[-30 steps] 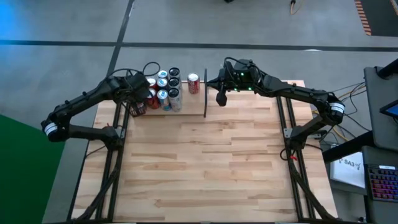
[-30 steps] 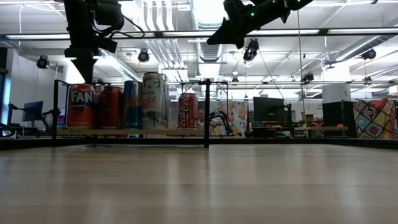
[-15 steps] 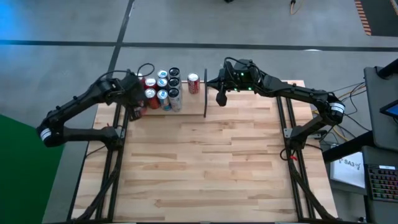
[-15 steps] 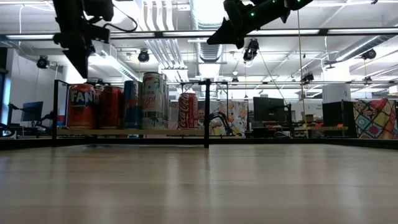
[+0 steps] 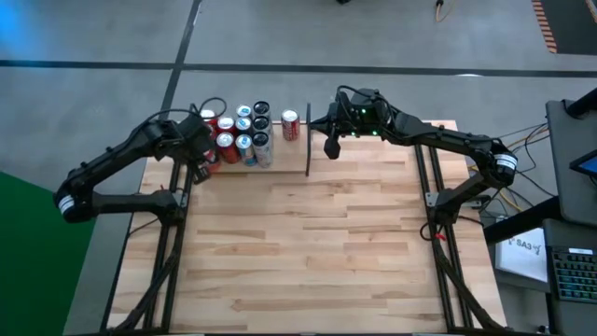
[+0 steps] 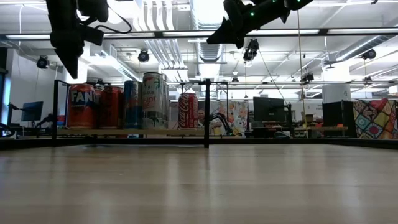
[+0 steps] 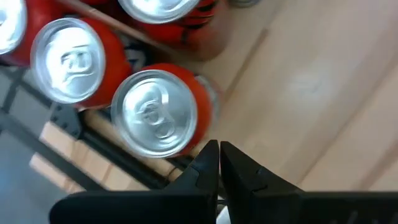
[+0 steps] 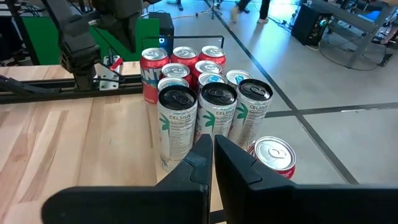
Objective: Place canned beverage on shelf
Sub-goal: Put the orange soda can on the shelf aligned with the other orange soda cans
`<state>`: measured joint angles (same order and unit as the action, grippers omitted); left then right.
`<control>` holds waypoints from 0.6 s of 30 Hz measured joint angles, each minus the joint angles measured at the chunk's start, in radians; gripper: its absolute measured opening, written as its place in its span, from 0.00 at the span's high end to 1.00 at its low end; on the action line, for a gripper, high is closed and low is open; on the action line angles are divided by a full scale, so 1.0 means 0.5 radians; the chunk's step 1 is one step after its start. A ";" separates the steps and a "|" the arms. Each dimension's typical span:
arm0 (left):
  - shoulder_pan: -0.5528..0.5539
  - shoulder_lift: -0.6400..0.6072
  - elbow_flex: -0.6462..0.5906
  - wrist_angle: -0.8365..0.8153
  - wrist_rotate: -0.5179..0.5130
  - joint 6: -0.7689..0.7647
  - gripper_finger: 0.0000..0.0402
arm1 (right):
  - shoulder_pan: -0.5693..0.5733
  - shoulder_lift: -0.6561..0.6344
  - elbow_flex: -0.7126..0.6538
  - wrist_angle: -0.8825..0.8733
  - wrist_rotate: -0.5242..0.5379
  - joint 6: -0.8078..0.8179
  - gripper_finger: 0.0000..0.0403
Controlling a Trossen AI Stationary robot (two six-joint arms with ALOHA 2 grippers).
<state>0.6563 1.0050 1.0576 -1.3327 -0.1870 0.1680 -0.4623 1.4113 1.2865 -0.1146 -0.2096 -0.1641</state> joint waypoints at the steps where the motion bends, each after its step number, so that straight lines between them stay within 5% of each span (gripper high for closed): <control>1: 0.000 0.004 0.000 0.001 -0.035 -0.018 1.00 | 0.000 0.000 0.000 -0.001 0.000 0.000 0.98; 18: 0.000 0.016 0.000 -0.013 -0.077 -0.094 1.00 | 0.000 0.000 0.000 -0.002 0.000 0.000 0.98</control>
<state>0.6563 1.0130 1.0576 -1.3393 -0.2253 0.1211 -0.4622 1.4113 1.2865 -0.1158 -0.2096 -0.1642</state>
